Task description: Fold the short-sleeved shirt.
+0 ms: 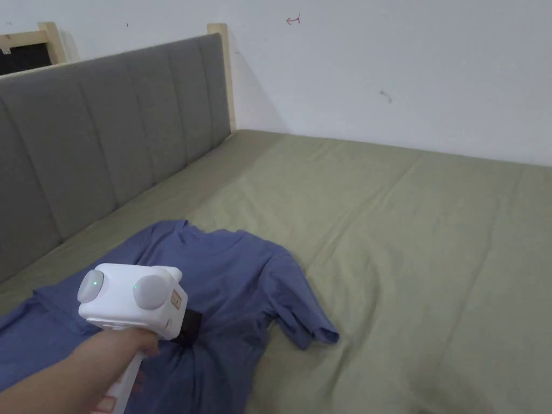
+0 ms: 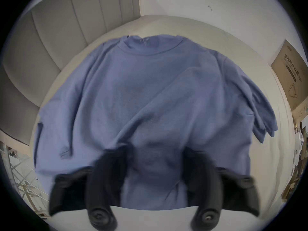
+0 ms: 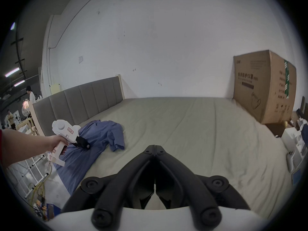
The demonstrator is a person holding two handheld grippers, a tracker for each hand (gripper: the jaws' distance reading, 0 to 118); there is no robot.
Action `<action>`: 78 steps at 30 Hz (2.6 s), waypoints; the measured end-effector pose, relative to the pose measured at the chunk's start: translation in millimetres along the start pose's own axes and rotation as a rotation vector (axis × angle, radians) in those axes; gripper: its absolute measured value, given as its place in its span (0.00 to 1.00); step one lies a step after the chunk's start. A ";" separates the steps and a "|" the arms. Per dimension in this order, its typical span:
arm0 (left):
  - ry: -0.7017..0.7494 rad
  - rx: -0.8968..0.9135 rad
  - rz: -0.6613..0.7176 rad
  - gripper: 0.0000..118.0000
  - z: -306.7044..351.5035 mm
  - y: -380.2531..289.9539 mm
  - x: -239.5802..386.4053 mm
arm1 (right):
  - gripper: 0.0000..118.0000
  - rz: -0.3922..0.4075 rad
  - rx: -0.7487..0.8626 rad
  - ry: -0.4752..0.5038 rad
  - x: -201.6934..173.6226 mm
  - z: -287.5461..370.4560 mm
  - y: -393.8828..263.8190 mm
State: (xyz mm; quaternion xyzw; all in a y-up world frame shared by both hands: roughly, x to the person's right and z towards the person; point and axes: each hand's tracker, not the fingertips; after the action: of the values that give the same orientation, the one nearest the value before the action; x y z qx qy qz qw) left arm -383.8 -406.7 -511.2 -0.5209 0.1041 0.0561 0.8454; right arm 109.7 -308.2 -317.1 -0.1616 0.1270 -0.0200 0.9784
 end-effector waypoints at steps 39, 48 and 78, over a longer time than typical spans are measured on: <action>-0.675 0.314 -0.606 0.01 256.8 -71.8 431.0 | 0.00 -0.200 0.215 -0.330 146.8 202.0 11.8; -0.614 -0.010 -0.454 0.94 68.6 -124.1 447.6 | 0.00 -0.211 0.039 -0.361 162.7 179.9 -22.6; -0.381 0.976 -0.059 0.00 264.9 -250.1 229.9 | 0.00 -0.108 0.278 -0.352 109.6 172.3 -11.3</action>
State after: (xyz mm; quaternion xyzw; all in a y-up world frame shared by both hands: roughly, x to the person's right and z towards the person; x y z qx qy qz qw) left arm -78.4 -286.2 -232.3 -0.0498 -0.0523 0.0710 0.9949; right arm 259.6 -274.0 -182.3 -0.0329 -0.0585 -0.0613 0.9959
